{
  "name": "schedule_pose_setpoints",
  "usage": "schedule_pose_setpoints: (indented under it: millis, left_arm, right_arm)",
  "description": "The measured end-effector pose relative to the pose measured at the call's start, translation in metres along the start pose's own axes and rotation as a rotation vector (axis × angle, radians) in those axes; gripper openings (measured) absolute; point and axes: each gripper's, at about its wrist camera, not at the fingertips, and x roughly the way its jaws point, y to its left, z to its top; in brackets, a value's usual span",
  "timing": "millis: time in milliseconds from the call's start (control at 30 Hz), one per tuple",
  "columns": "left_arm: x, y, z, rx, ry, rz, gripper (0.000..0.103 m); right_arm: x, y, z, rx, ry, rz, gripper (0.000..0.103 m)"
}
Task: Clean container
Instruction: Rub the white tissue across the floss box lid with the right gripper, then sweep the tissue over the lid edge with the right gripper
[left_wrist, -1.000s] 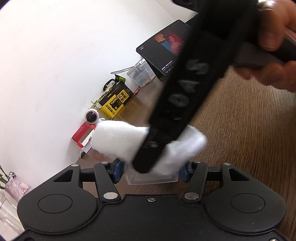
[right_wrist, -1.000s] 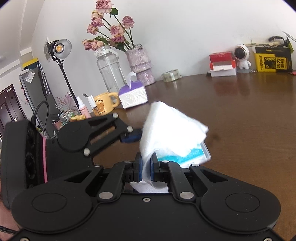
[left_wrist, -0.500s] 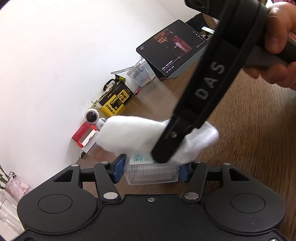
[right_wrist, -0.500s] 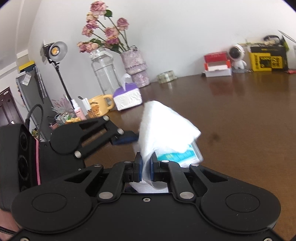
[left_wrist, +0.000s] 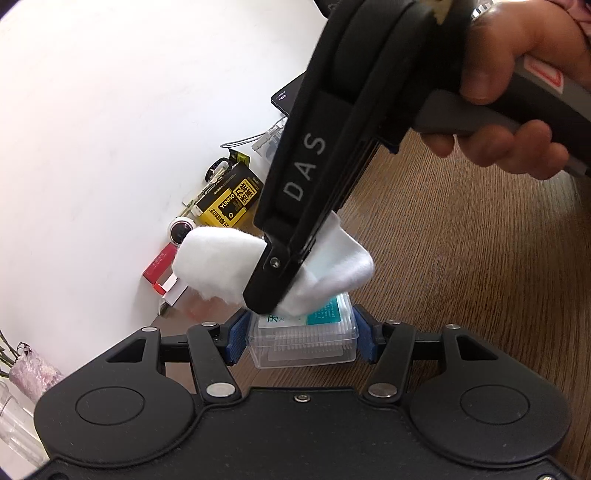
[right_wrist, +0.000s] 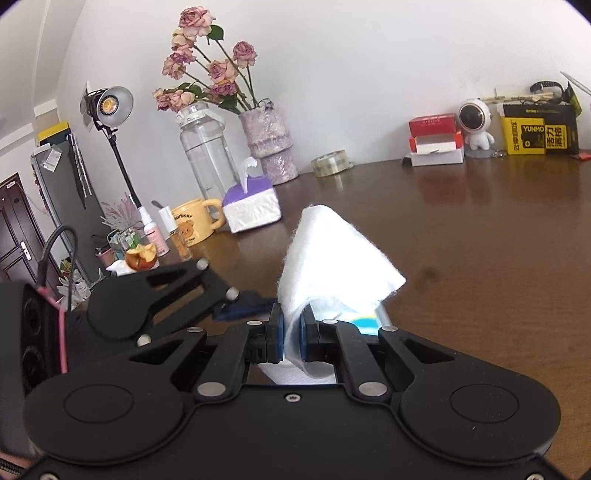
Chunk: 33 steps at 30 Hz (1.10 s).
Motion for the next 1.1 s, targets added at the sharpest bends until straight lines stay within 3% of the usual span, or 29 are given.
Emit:
schedule_pose_setpoints:
  millis: [367,667,900,1100]
  left_arm:
    - [0.005,0.004,0.000,0.003,-0.003,0.002,0.056]
    - [0.005,-0.001,-0.001,0.006,-0.004,0.003,0.056]
    - [0.006,-0.003,0.000,0.007,-0.004,0.004,0.056]
    - [0.006,-0.004,0.000,0.007,-0.005,0.004,0.056]
  right_arm:
    - [-0.013,-0.015,-0.022,0.059,0.010,-0.054,0.008]
    - [-0.005,0.003,-0.014,0.012,0.001,0.006,0.008]
    - [0.002,-0.022,0.003,0.038,-0.021,-0.088,0.008]
    - [-0.003,-0.022,-0.008,0.047,-0.011,-0.108,0.008]
